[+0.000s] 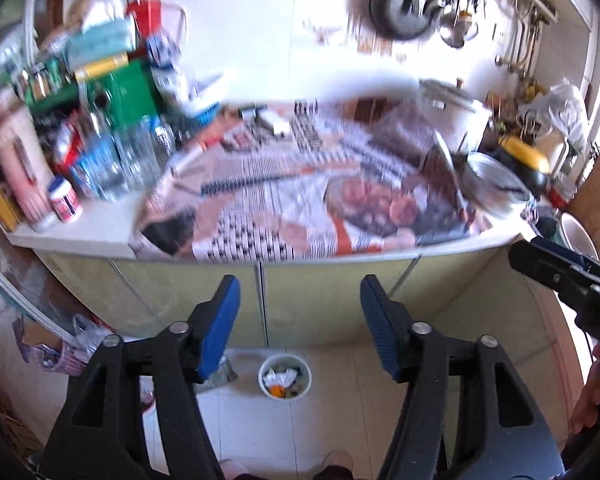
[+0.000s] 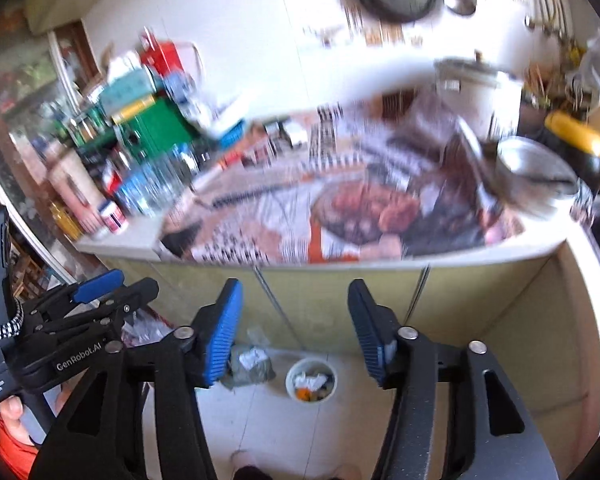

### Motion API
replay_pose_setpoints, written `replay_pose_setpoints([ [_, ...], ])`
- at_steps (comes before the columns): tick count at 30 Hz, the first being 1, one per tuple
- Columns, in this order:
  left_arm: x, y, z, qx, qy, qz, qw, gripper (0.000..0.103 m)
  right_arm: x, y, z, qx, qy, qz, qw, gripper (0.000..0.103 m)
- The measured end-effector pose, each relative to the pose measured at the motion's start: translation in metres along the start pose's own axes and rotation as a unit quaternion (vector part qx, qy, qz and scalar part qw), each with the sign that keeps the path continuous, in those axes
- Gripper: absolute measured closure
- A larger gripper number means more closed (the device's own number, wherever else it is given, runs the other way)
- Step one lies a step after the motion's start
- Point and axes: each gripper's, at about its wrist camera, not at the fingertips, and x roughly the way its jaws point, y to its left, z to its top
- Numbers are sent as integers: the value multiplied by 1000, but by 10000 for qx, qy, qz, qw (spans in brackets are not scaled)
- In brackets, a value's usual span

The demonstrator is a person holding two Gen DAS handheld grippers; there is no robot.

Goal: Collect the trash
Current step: 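Raise both tools back toward the counter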

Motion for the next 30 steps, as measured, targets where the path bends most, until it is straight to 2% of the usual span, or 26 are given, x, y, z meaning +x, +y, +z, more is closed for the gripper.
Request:
replay_pose_setpoints([
  [4,-24,-11,11,-16,-356,168,9992,18,-23,-3,17,-194,-402,-46,9990,42],
  [7,-30,-12,20,0,-491,218,9986,15,-27,-4,26,-285,-540,-103,9981,41],
  [13,-15,-5,47,-123,-648,204,9976,5,-11,-4,46,-323,-606,-35,9976,38],
  [24,69,56,121,-136,-596,14,9981,5,66,10,104,-195,-573,-176,9980,38],
  [30,117,92,168,43,-382,-110,9992,5,114,23,139,-3,-421,-384,9984,38],
])
